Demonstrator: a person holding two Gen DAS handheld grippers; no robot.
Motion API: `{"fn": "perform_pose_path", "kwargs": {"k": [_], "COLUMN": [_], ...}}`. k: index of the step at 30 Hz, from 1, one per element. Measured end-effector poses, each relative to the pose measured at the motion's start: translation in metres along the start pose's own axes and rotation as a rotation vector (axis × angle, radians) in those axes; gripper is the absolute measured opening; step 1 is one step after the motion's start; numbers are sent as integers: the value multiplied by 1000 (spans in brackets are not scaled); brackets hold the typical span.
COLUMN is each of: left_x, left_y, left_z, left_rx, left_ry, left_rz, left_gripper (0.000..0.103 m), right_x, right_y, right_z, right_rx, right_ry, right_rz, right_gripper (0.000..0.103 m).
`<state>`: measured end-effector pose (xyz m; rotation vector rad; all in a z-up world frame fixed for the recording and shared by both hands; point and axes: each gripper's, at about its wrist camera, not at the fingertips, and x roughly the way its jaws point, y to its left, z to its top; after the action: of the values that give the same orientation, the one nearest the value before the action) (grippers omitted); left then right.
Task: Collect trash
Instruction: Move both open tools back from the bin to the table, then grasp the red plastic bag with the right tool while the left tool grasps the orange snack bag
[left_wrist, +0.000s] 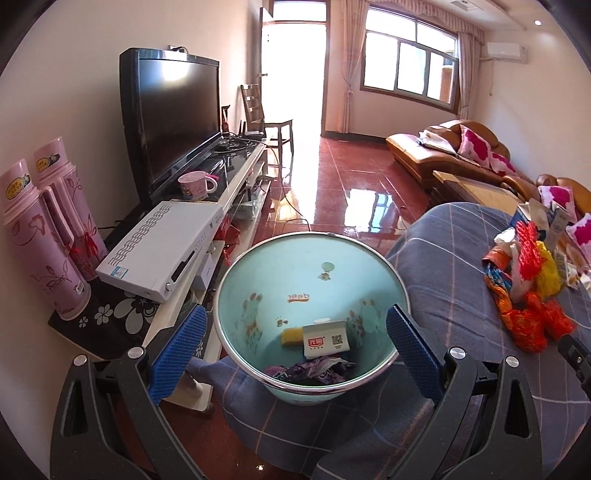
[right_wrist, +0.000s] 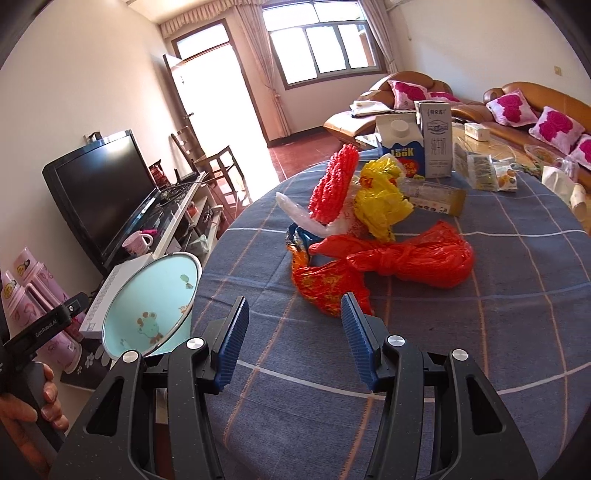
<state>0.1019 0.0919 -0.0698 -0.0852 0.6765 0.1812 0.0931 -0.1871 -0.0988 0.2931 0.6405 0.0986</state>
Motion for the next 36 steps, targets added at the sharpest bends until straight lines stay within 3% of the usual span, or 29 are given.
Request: {"fn": "perform_pose_path", "kwargs": {"k": [19, 28, 36], "left_x": [-13, 7, 24], "left_y": [-66, -95, -108], "left_z": [-17, -35, -39], "left_rx": [110, 165, 182], "left_ry": [26, 90, 123], "left_rz": [-108, -152, -160], "left_gripper": [96, 96, 95], "right_x": [-25, -12, 12], "right_y": [-69, -96, -108], "right_z": [0, -6, 11], "right_rx": [134, 179, 175], "right_ry": [-39, 11, 36], "right_rz": [-99, -126, -144], "right_gripper": [52, 53, 61]}}
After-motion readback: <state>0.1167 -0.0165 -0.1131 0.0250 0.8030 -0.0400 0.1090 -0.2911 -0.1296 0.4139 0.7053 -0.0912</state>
